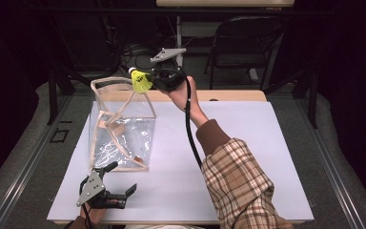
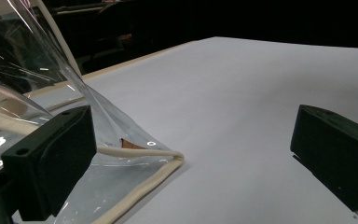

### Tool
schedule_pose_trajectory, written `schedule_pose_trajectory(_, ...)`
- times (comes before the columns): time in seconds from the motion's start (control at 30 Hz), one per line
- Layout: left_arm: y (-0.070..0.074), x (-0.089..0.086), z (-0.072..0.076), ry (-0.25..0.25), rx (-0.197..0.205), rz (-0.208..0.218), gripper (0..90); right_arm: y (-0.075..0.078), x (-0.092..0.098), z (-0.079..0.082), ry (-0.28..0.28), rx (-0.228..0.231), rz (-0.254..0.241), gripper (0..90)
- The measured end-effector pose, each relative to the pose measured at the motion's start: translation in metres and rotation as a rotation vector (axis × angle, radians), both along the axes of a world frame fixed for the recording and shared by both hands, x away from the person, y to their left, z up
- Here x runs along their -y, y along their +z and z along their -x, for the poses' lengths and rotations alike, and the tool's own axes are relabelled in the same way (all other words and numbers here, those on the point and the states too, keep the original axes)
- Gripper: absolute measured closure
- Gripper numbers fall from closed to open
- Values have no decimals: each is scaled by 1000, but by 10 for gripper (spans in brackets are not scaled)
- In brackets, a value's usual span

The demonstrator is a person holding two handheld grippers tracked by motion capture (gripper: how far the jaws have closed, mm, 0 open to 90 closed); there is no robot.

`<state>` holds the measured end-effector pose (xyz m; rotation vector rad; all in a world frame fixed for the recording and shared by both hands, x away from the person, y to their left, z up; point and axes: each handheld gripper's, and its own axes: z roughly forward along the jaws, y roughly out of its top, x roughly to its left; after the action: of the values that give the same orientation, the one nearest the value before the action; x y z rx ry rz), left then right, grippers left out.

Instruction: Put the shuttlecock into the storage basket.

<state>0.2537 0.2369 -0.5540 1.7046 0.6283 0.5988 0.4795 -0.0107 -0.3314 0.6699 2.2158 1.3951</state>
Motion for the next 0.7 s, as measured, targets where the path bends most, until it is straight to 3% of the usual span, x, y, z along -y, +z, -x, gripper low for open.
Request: schedule_pose_trajectory(0.7,0,0,0,0,-1,1,3,1,-11,-4,-2,3,2,893)
